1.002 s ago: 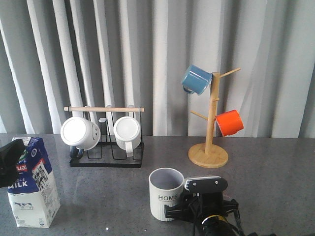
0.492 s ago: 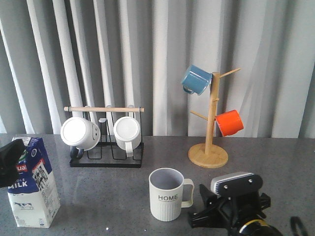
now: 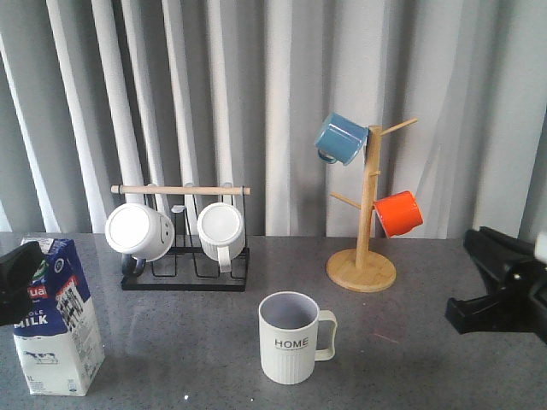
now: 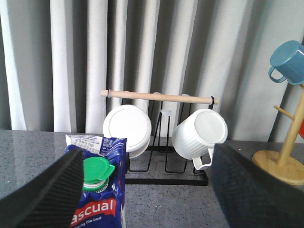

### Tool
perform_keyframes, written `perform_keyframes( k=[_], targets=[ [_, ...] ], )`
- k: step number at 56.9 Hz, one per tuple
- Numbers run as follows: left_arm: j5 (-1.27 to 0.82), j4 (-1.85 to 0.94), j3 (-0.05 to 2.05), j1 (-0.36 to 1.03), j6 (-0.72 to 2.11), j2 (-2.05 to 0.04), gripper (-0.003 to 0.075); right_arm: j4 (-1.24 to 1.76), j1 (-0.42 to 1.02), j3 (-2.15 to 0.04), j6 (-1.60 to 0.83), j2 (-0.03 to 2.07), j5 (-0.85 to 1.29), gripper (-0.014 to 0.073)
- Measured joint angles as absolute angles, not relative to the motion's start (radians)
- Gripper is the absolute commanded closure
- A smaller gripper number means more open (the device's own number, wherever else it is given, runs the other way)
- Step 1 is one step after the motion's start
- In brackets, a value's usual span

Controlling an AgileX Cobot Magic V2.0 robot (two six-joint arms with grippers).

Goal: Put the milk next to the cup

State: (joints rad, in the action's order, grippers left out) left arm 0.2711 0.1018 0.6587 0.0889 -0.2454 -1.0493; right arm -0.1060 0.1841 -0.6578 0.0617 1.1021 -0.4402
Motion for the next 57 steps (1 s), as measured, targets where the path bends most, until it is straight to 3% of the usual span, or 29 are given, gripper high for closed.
perform_keyframes(
  k=[57],
  targets=[
    [0.272, 0.102, 0.659, 0.089, -0.245, -1.049, 0.0182, -0.113, 0.173, -0.658, 0.094, 1.035, -0.389, 0.0602]
  ],
)
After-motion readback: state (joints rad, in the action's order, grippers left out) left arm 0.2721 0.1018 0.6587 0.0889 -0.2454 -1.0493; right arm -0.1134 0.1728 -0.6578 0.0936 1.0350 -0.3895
